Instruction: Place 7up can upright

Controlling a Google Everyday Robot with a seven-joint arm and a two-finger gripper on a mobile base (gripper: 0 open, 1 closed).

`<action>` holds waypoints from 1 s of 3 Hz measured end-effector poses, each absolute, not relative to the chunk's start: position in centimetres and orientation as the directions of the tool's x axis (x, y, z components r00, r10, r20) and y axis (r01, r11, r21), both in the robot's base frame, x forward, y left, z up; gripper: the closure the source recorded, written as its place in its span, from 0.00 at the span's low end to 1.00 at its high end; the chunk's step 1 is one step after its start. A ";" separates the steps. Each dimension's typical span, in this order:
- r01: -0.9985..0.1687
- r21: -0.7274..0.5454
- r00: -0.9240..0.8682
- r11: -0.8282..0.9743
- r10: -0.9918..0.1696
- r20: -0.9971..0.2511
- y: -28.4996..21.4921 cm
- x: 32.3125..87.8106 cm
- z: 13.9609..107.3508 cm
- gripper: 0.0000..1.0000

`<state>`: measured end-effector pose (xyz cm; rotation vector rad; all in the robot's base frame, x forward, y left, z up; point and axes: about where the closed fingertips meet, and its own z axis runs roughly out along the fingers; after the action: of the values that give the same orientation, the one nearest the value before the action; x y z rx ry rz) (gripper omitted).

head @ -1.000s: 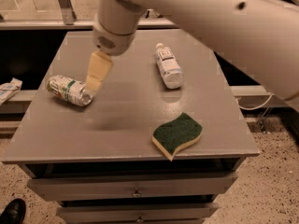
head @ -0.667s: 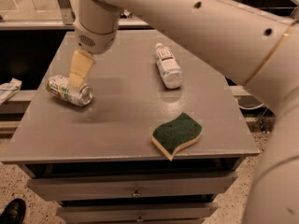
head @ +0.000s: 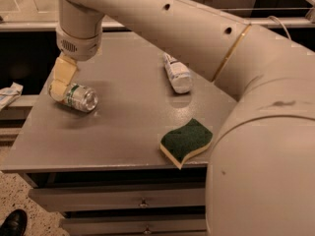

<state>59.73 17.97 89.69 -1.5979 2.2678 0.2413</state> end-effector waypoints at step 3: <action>-0.930 -0.066 -0.326 0.362 -0.893 -0.309 22.5 59.3 85.8 0.00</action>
Offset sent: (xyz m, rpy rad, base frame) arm -0.0072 0.0544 -0.0398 -0.0791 0.0195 -0.0175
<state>59.28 22.55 85.76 -1.6145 2.3354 0.1776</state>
